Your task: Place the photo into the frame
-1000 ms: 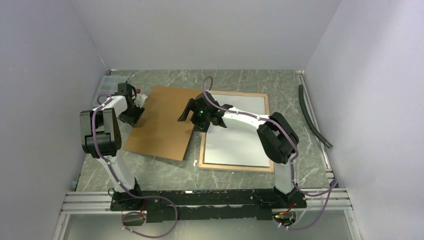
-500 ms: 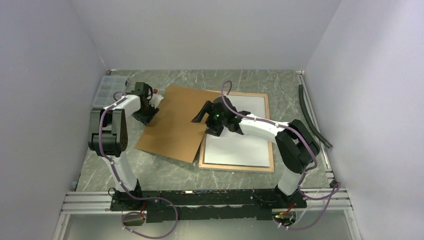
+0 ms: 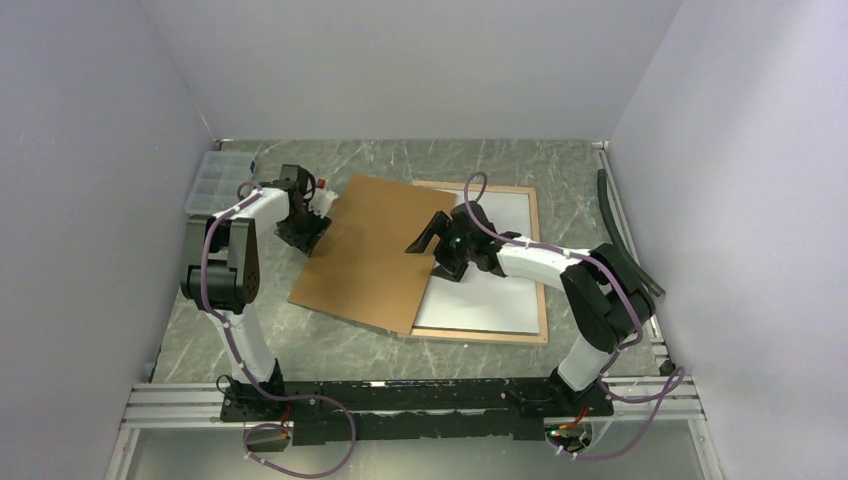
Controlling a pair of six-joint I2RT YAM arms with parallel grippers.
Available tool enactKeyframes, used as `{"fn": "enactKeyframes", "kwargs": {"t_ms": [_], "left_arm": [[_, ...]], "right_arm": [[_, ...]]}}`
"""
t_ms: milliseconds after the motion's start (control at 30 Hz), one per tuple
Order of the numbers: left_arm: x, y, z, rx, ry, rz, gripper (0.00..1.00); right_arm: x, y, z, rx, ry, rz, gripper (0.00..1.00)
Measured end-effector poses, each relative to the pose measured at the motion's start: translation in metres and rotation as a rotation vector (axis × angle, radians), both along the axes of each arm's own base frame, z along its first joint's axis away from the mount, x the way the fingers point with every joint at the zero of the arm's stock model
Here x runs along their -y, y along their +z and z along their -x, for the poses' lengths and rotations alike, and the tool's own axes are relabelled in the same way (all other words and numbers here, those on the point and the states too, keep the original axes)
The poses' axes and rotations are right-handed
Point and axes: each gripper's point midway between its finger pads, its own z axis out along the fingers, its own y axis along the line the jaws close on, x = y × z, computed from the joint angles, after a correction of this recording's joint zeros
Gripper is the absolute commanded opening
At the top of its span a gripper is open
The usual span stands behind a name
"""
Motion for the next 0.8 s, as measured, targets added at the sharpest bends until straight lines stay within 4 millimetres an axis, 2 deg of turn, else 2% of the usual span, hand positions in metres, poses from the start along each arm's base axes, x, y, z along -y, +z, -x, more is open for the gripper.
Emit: {"fn": "enactKeyframes", "kwargs": {"t_ms": [167,333,467,600,700,800], "left_arm": [[0.005,0.000,0.012,-0.054,-0.001,0.029,0.65],[0.008,0.008,0.025,-0.120,0.009,0.089,0.69],[0.003,0.016,0.019,-0.111,0.029,0.108,0.77],[-0.006,0.016,0.018,-0.111,0.054,0.107,0.82],[-0.011,0.009,0.016,-0.117,0.066,0.091,0.83],[-0.015,0.000,0.012,-0.117,0.073,0.067,0.77]], "right_arm": [[0.010,-0.004,0.002,-0.005,0.034,0.060,0.95],[0.012,0.005,0.001,0.012,0.088,0.114,0.97],[0.011,0.012,-0.002,0.043,0.124,0.134,0.96],[0.020,0.011,0.001,0.045,0.145,0.167,0.94],[0.030,0.010,0.000,0.046,0.146,0.190,0.93],[0.039,0.010,-0.006,0.055,0.138,0.204,0.89]]}}
